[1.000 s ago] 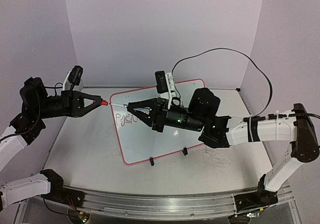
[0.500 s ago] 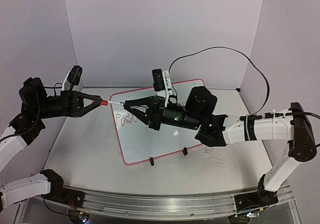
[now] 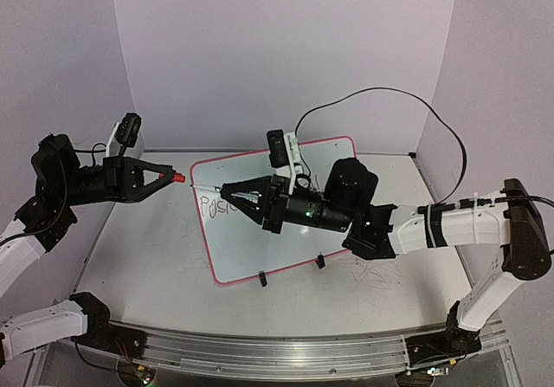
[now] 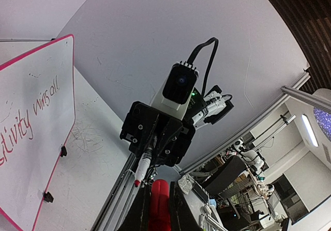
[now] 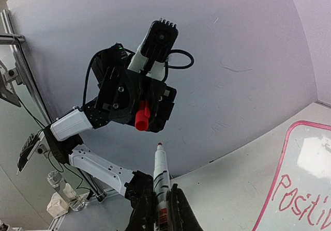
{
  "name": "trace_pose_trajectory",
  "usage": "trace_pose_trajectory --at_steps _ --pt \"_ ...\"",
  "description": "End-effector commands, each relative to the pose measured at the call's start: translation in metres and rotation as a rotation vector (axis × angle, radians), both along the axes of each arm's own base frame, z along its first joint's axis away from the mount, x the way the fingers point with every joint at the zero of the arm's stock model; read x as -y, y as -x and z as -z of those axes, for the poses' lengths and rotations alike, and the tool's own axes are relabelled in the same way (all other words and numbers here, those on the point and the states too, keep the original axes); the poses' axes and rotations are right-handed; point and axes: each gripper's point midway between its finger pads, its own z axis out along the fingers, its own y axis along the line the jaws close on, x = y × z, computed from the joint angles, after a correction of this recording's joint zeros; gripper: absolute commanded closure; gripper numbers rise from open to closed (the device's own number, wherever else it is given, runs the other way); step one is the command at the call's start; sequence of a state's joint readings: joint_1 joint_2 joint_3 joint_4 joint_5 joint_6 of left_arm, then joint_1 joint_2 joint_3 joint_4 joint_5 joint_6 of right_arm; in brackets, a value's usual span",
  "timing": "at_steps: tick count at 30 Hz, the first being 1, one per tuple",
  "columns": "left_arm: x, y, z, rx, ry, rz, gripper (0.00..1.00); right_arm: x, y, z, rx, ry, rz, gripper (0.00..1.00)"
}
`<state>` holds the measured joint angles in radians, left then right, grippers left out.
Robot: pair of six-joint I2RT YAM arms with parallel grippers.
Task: Write a sentence on the whiteboard
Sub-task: Insert the whiteboard marker without the cap into the pen cap.
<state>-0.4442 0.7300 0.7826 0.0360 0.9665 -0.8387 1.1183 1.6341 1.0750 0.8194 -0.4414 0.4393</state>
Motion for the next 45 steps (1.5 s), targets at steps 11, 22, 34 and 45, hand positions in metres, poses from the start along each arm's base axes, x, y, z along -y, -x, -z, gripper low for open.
trace_pose_trajectory --at_steps 11,22,34,45 --pt "0.0 0.004 -0.008 0.041 0.022 0.013 1.0 0.005 0.011 -0.046 0.064 -0.134 -0.036 1.0" --pt "-0.001 0.006 -0.01 0.044 0.025 0.013 1.0 -0.004 0.011 -0.047 0.054 -0.134 -0.061 1.0" --pt "-0.002 0.006 -0.01 0.05 0.026 0.007 1.0 0.003 0.009 -0.04 0.05 -0.121 -0.025 1.0" --pt "-0.003 0.008 -0.018 0.065 0.036 0.002 1.0 -0.002 0.011 -0.036 0.041 -0.111 -0.046 1.0"
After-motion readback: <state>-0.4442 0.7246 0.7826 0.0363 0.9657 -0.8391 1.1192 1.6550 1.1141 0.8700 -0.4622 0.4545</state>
